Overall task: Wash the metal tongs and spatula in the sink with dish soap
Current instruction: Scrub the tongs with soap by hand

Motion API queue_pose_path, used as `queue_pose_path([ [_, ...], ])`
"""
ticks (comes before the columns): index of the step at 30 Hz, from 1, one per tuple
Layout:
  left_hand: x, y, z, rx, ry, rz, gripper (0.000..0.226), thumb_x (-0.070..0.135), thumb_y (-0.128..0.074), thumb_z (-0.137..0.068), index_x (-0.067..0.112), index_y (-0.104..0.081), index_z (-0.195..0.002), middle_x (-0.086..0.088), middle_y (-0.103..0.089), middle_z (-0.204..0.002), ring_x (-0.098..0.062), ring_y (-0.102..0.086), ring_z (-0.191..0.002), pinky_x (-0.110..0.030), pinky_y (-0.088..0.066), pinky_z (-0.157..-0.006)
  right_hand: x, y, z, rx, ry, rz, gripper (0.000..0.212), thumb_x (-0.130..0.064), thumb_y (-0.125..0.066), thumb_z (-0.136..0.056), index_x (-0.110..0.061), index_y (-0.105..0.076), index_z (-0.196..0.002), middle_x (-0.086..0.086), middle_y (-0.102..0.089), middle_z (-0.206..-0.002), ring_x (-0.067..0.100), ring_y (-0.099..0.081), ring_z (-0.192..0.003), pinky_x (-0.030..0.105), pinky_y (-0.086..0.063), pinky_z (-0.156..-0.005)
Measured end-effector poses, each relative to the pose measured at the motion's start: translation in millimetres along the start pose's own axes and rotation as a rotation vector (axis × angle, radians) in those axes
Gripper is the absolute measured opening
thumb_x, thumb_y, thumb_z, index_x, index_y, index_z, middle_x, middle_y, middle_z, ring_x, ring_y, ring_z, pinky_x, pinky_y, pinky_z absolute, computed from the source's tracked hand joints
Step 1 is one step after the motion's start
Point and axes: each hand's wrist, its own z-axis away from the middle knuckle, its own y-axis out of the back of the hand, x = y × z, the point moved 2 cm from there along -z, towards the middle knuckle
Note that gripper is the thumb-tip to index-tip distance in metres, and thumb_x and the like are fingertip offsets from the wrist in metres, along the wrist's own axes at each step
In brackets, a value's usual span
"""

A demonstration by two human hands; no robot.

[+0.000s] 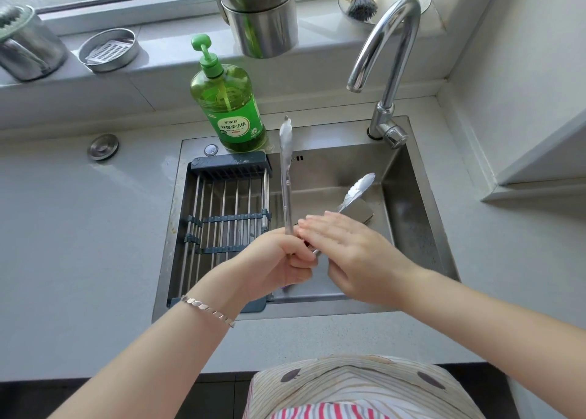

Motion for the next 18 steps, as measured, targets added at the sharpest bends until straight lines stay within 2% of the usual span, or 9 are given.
queue_pose_path([
  [2, -1, 1, 3, -0.017, 0.009, 0.084, 0.038, -0.013, -0.04, -0.067, 0.003, -0.054, -0.098, -0.004, -0.033, -0.071, -0.007, -0.029, -0.041, -0.017, -0.026, -0.042, 11, 7, -2, 0.033, -0.051, 0.021, 0.053, 0.0, -0.039, -0.069, 0.003, -0.061, -0.117, 0.016, -0.063, -0.121, 0.028, -0.059, -0.115, 0.038, -0.035, -0.108],
  [3, -2, 1, 2, -0.022, 0.017, 0.138, 0.04, -0.013, -0.038, -0.064, 0.0, -0.057, -0.098, -0.004, -0.035, -0.072, -0.007, -0.03, -0.04, -0.016, -0.027, -0.041, 14, 9, -3, 0.057, -0.076, 0.031, 0.051, 0.0, -0.04, -0.069, 0.004, -0.062, -0.116, 0.017, -0.063, -0.12, 0.029, -0.059, -0.114, 0.038, -0.034, -0.108],
  [5, 0, -2, 1, -0.026, 0.033, 0.285, 0.034, -0.01, -0.035, -0.06, 0.004, -0.054, -0.085, -0.003, -0.038, -0.067, -0.006, -0.032, -0.037, -0.015, -0.027, -0.04, 5, 5, -2, 0.067, -0.049, 0.014, 0.051, -0.001, -0.038, -0.072, 0.006, -0.059, -0.118, 0.019, -0.06, -0.124, 0.03, -0.055, -0.118, 0.038, -0.032, -0.109],
  [7, 2, -4, 0, -0.023, 0.033, 0.438, 0.028, -0.009, -0.041, -0.052, 0.008, -0.047, -0.073, 0.001, -0.038, -0.055, -0.007, -0.033, -0.035, -0.016, -0.029, -0.039, -8, -4, 1, 0.059, 0.035, -0.006, 0.053, 0.001, -0.036, -0.075, 0.007, -0.054, -0.124, 0.02, -0.054, -0.131, 0.03, -0.045, -0.127, 0.037, -0.028, -0.112],
  [9, 2, -6, 0, -0.096, 0.044, 0.56, 0.029, -0.011, -0.048, -0.048, 0.002, -0.056, -0.072, -0.002, -0.047, -0.057, -0.007, -0.031, -0.037, -0.017, -0.034, -0.039, 0, -4, 2, 0.093, 0.024, 0.015, 0.054, 0.003, -0.034, -0.077, 0.006, -0.047, -0.129, 0.019, -0.048, -0.137, 0.029, -0.037, -0.132, 0.037, -0.025, -0.114],
  [12, 3, -5, 0, -0.144, 0.076, 0.608, 0.035, -0.012, -0.047, -0.053, -0.01, -0.063, -0.084, -0.014, -0.055, -0.074, -0.006, -0.024, -0.044, -0.017, -0.038, -0.041, 13, 3, -1, 0.176, -0.107, 0.031, 0.054, 0.002, -0.031, -0.079, 0.005, -0.043, -0.131, 0.021, -0.046, -0.138, 0.032, -0.037, -0.132, 0.037, -0.023, -0.114],
  [14, 2, -5, -1, -0.149, 0.081, 0.646, 0.03, -0.016, -0.053, -0.05, -0.007, -0.061, -0.077, -0.01, -0.054, -0.066, -0.009, -0.03, -0.039, -0.019, -0.038, -0.041, 0, -1, 2, 0.176, -0.013, -0.004, 0.056, 0.005, -0.031, -0.076, 0.003, -0.039, -0.132, 0.018, -0.042, -0.139, 0.03, -0.035, -0.133, 0.036, -0.023, -0.114],
  [16, 0, -3, -3, -0.15, 0.072, 0.683, 0.037, -0.018, -0.058, -0.042, -0.002, -0.058, -0.076, -0.006, -0.05, -0.06, -0.011, -0.035, -0.034, -0.019, -0.038, -0.037, -6, -6, 7, 0.141, 0.07, -0.017, 0.056, 0.005, -0.032, -0.076, 0.003, -0.039, -0.132, 0.016, -0.04, -0.14, 0.028, -0.035, -0.133, 0.036, -0.024, -0.115],
  [18, -1, -3, -2, -0.148, 0.086, 0.669, 0.038, -0.014, -0.05, -0.049, -0.006, -0.06, -0.085, -0.011, -0.052, -0.068, -0.008, -0.03, -0.036, -0.017, -0.038, -0.036, 13, -2, 7, 0.151, -0.051, 0.017, 0.056, 0.004, -0.031, -0.077, 0.005, -0.042, -0.132, 0.018, -0.044, -0.14, 0.029, -0.037, -0.133, 0.037, -0.025, -0.114],
])
